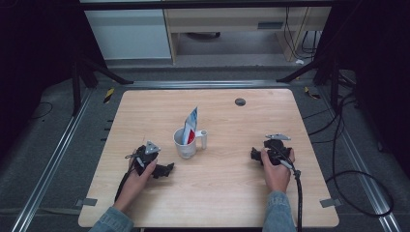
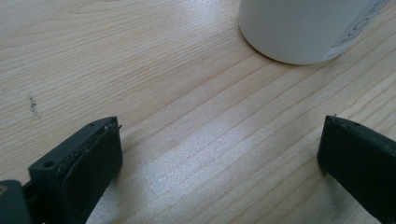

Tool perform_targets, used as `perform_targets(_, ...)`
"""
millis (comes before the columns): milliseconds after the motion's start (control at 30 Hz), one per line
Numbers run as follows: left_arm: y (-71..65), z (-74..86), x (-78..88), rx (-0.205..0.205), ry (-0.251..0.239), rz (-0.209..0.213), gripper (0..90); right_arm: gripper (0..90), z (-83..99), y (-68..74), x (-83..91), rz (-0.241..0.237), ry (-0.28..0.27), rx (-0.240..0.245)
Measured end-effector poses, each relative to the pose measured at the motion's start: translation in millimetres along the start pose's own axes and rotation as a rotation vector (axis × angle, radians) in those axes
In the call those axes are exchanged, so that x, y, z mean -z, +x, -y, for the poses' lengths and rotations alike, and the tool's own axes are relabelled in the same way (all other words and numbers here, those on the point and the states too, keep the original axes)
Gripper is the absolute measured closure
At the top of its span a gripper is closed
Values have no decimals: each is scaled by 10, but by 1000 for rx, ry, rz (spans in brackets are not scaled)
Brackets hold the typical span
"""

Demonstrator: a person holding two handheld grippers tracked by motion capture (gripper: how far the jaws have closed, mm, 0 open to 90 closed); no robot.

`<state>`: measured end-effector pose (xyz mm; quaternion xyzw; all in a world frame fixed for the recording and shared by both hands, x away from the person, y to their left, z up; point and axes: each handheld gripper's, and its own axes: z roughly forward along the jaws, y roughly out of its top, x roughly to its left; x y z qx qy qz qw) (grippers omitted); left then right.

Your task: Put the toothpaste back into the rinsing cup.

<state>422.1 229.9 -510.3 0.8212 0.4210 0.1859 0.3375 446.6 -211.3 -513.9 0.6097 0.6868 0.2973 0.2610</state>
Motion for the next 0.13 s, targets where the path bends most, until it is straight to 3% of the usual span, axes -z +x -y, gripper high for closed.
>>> perform_targets(100,1,-1,3,-2,4,0,0,2,4,-13,2,20,4,-20)
perform_targets(133,1,-1,3,-3,4,0,0,2,1,-25,3,43,5,-51)
